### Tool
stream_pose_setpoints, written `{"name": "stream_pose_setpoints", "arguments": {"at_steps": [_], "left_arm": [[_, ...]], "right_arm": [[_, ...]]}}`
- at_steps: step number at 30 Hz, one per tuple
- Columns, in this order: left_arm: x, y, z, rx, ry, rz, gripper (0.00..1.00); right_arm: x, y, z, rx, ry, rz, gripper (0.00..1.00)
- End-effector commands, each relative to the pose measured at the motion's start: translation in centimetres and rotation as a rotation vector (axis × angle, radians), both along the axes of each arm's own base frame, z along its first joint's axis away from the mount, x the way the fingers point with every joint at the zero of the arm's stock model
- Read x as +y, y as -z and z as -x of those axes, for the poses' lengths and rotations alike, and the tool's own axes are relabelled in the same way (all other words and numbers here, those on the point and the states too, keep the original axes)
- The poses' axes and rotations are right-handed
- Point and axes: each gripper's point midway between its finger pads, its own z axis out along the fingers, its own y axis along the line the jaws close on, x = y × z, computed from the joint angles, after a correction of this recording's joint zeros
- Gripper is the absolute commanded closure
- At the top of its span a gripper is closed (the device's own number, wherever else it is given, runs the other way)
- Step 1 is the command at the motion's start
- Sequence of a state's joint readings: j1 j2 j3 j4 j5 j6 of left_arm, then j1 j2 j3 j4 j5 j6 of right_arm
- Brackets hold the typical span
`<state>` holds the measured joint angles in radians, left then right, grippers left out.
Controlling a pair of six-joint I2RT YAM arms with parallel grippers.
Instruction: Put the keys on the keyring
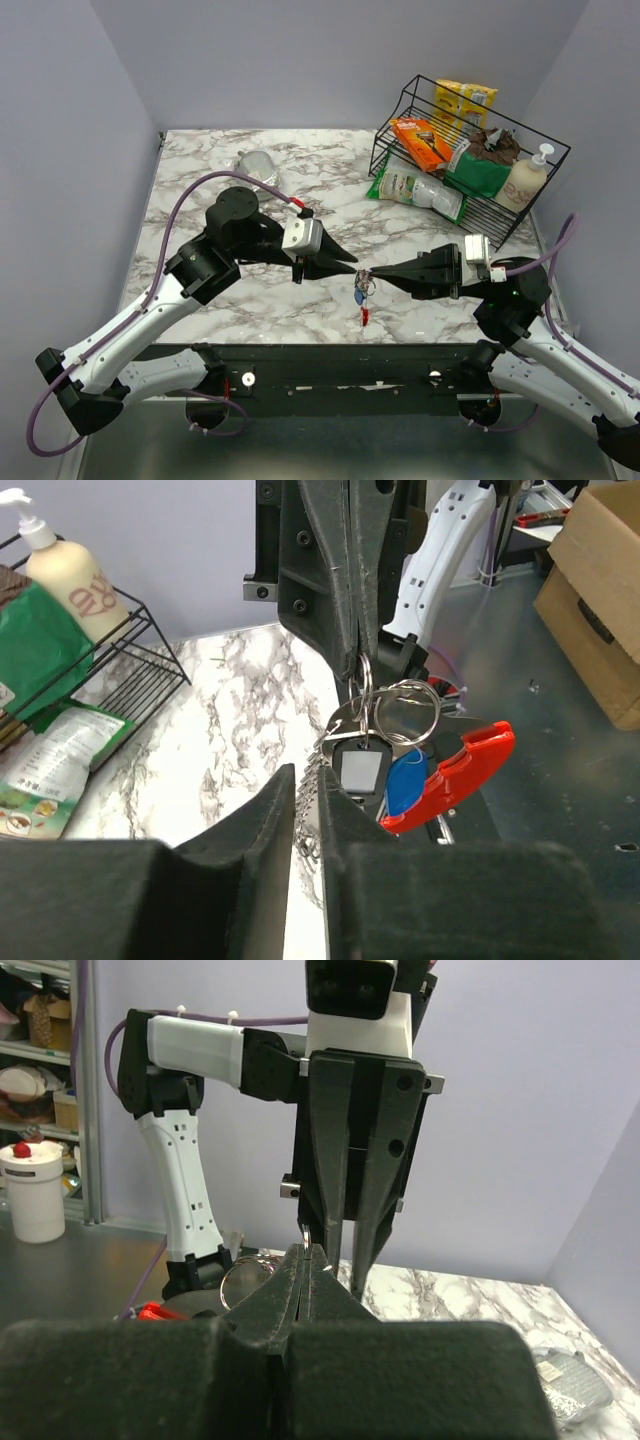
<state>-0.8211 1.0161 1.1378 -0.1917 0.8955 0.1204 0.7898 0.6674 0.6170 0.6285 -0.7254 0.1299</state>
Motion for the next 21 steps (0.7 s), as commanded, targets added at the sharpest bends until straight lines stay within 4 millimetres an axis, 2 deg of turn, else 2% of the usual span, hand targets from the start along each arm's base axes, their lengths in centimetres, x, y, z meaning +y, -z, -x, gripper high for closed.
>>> {"name": "stream_pose_setpoints", "arguments": {"at_steps": [1, 3, 4, 9, 21], "left_arm": [[1.4, -2.1, 0.6, -0.066, -0.033, 0.049, 0.62], [1.8, -2.6, 1.2, -0.077, -0.021, 0.068, 0.52], [1.8, -2.6, 1.6, -0.077, -0.003, 0.071, 0.51], [1.8, -3.2, 2.5, -0.071, 0.052, 0.093, 0.5], [0.6, -3.2, 1.5, -0.017, 0.04, 0.091, 0.65]], "right_arm": [[-0.5, -1.7, 0.6, -0.055, -0.002, -0.031, 1.0], [-0.5, -1.7, 0.6, -0.056, -0.003, -0.033, 1.0], [-0.4, -1.7, 0.6, -0.057, -0.002, -0.032, 1.0], [-0.3, -1.6, 0.4, -0.05, 0.0, -0.028, 1.0], [-0.4, -1.4, 0.4, -0.045, 0.005, -0.031, 1.0]]}}
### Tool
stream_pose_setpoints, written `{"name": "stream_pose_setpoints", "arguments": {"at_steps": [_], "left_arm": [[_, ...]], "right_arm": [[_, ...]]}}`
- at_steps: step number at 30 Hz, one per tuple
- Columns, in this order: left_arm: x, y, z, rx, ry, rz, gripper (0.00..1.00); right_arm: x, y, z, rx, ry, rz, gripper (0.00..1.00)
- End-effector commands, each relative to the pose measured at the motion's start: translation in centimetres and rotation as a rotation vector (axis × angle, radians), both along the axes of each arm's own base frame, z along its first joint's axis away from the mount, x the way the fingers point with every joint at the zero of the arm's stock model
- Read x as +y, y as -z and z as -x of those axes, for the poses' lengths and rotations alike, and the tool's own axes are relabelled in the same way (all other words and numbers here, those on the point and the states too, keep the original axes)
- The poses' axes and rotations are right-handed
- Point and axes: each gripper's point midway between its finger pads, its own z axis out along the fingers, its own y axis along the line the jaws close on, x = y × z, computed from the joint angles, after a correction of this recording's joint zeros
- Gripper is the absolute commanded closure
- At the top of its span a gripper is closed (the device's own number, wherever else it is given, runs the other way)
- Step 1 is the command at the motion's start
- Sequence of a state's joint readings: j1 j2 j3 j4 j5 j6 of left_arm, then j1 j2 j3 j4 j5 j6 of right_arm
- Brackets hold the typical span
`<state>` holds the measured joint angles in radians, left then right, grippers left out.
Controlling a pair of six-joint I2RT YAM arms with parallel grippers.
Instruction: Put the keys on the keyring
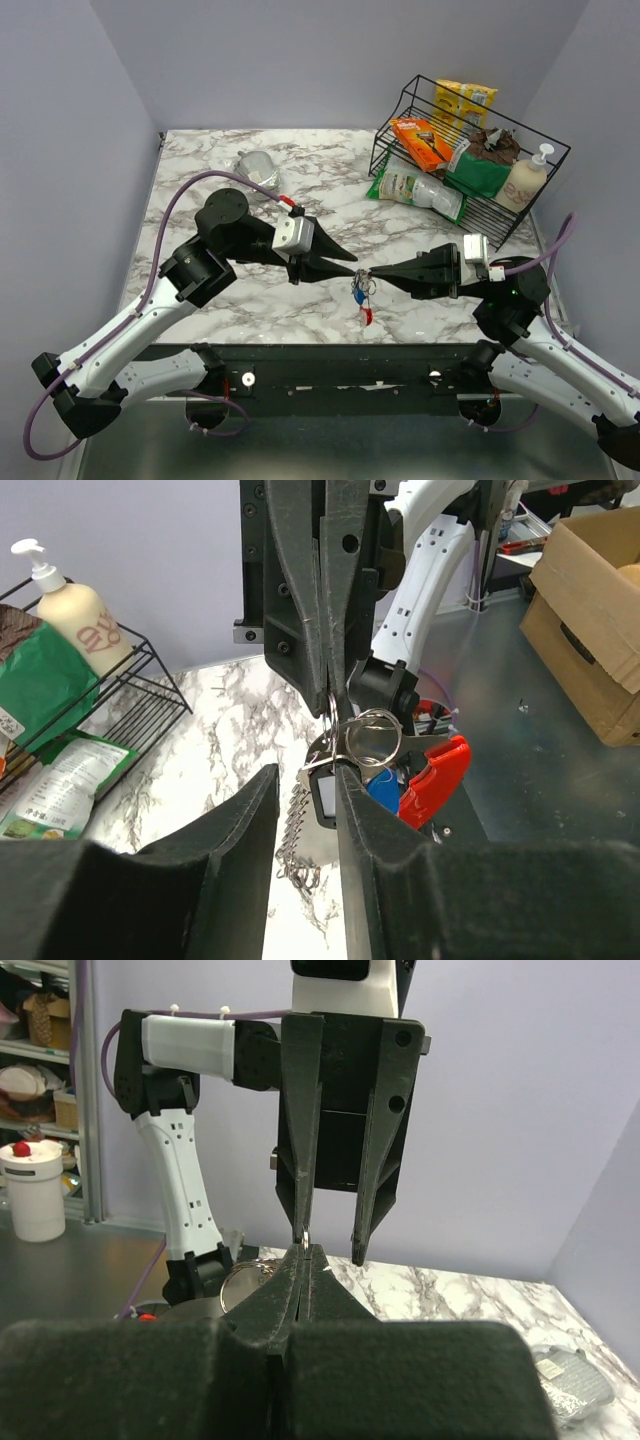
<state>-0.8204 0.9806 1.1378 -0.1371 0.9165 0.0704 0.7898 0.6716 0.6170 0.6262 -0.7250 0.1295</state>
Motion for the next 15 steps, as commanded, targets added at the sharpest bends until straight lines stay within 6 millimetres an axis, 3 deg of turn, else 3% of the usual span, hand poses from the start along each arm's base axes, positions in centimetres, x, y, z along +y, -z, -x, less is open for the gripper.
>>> {"name": "stream_pose_setpoints", "arguments": {"at_steps": [1, 15], "left_arm": [[0.03, -1.17, 0.37, -0.008, 0.017, 0.032, 0.65], [-0.13, -0.84, 0.37, 0.003, 0.023, 0.024, 0.67]], "right_arm": [[-0.49, -1.51, 0.46, -0.048, 0.004, -0.034, 1.0], [-0.49, -1.45, 0.42, -0.048, 0.008, -0.035, 1.0]]}}
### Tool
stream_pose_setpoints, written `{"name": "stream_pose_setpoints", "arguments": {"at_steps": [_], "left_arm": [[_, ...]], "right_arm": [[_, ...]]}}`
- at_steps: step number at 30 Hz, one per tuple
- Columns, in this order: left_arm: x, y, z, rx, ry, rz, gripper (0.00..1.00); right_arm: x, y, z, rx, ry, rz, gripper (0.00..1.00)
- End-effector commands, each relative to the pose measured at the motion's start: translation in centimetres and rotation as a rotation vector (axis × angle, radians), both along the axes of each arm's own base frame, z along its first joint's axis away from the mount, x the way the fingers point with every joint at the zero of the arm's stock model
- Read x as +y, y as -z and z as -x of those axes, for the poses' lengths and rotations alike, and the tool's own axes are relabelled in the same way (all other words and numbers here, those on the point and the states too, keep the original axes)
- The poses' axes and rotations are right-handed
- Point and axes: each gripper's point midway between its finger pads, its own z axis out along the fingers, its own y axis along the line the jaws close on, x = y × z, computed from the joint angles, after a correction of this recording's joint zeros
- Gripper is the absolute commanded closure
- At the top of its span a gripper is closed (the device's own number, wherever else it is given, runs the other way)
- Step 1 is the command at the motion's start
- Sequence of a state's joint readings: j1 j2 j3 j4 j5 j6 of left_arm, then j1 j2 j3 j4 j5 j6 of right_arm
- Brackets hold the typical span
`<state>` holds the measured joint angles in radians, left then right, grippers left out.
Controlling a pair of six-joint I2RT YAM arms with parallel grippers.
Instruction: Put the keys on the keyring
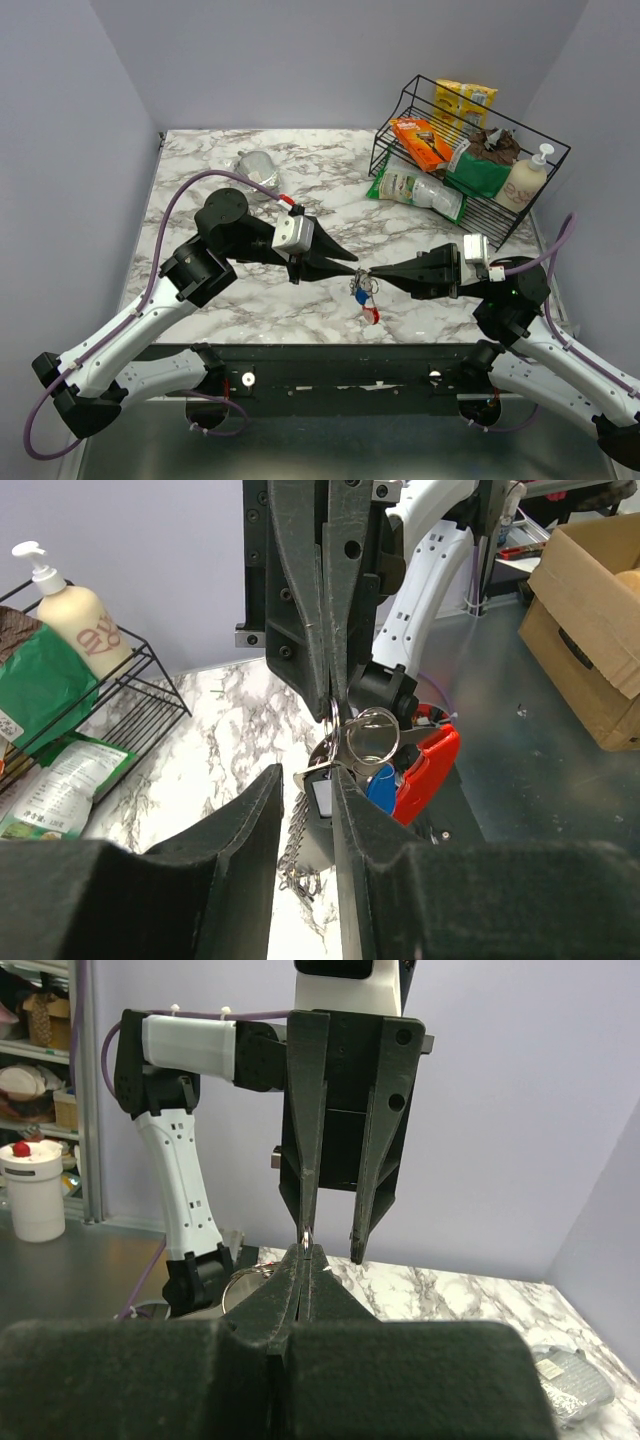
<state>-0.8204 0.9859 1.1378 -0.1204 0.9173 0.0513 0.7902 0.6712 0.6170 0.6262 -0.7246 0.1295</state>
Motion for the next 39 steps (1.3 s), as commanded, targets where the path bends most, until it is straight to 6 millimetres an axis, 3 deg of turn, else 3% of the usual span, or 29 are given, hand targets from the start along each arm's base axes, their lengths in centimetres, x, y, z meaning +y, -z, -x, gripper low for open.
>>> {"name": "stream_pose_setpoints", "arguments": {"at_steps": [1, 17, 29, 32, 33, 39], "left_arm": [[0.0, -0.7, 0.4, -0.008, 0.024, 0.019, 0.68], [-0.3, -0.8, 0.8, -0.01, 0.042, 0.023, 0.74], [0.0, -0.9, 1.4, -0.03, 0.062, 0.037, 0.73], [-0.2, -0.8, 1.4, -0.023, 0.068, 0.033, 0.9], [-0.2, -0.8, 1.3, -0.021, 0.065, 0.03, 1.0], [-0.2, -0.4, 1.0, -0.011, 0.048, 0.007, 1.0]], "right_arm": [[-0.5, -1.4, 0.4, -0.048, 0.009, -0.034, 1.0], [-0.4, -1.3, 0.3, -0.042, 0.008, -0.033, 1.0], [-0.5, -1.3, 0.3, -0.041, 0.008, -0.034, 1.0], [-0.5, -1.3, 0.3, -0.04, 0.01, -0.035, 1.0], [-0.4, -1.2, 0.3, -0.039, 0.01, -0.034, 1.0], [-0.6, -1.4, 0.5, -0.046, 0.008, -0.04, 1.0]]}}
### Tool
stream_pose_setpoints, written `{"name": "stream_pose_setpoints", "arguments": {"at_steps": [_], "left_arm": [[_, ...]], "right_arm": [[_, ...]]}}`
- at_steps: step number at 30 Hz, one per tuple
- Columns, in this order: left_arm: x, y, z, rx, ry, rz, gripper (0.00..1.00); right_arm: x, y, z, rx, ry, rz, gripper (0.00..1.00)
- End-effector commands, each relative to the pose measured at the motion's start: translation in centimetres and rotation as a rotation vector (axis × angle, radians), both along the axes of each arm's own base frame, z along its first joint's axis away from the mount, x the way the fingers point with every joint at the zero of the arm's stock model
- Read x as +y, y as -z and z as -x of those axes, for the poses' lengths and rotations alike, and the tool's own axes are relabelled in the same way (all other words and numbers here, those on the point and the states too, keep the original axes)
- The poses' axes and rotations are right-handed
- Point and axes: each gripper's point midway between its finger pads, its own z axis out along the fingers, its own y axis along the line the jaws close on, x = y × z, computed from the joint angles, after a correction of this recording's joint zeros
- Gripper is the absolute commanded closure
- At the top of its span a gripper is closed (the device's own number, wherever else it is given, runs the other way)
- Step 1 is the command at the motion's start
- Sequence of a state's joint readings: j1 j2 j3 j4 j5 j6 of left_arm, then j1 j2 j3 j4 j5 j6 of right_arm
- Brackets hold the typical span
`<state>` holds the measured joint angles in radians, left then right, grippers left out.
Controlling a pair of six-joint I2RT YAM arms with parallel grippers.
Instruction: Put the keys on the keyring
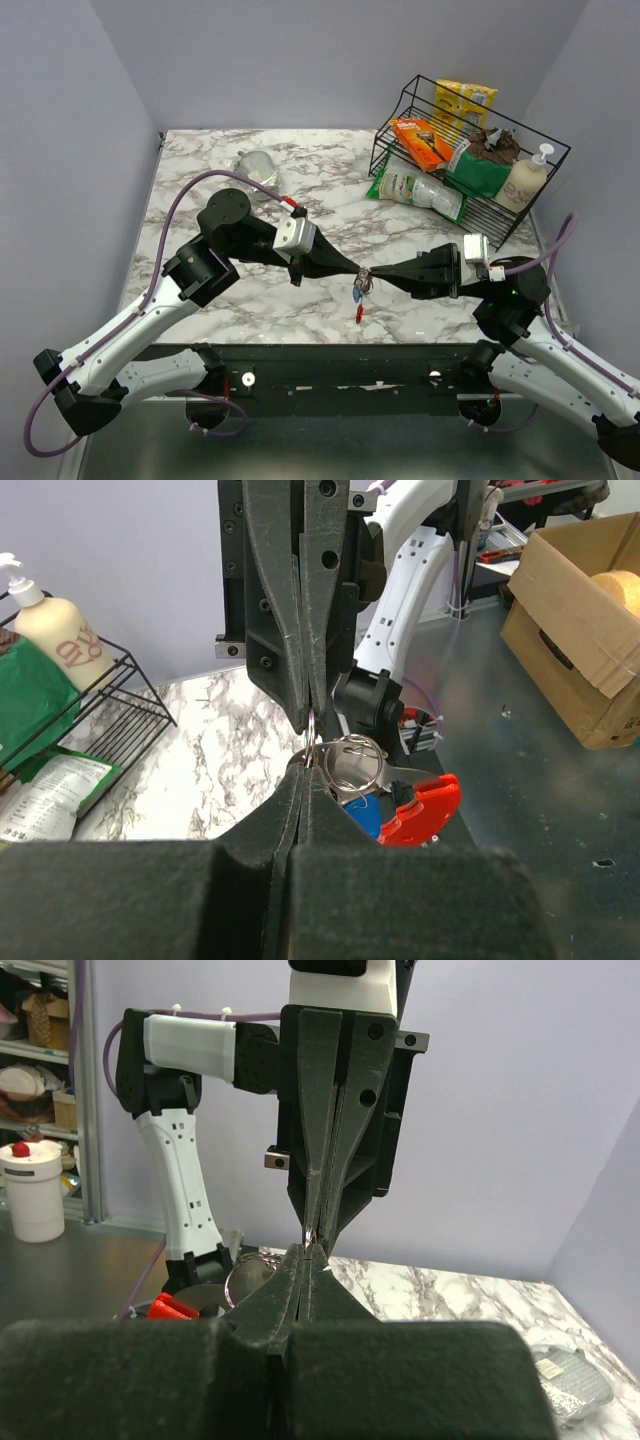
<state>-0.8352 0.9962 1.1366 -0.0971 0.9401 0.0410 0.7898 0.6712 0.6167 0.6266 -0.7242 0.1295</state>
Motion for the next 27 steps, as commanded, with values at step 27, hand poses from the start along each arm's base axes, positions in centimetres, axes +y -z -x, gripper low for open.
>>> {"name": "stream_pose_setpoints", "arguments": {"at_steps": [27], "left_arm": [[-0.9, 1.9, -1.7, -0.004, -0.05, -0.072, 1.0]], "right_arm": [[-0.5, -1.6, 1.3, -0.064, -0.036, -0.025, 1.0]]}}
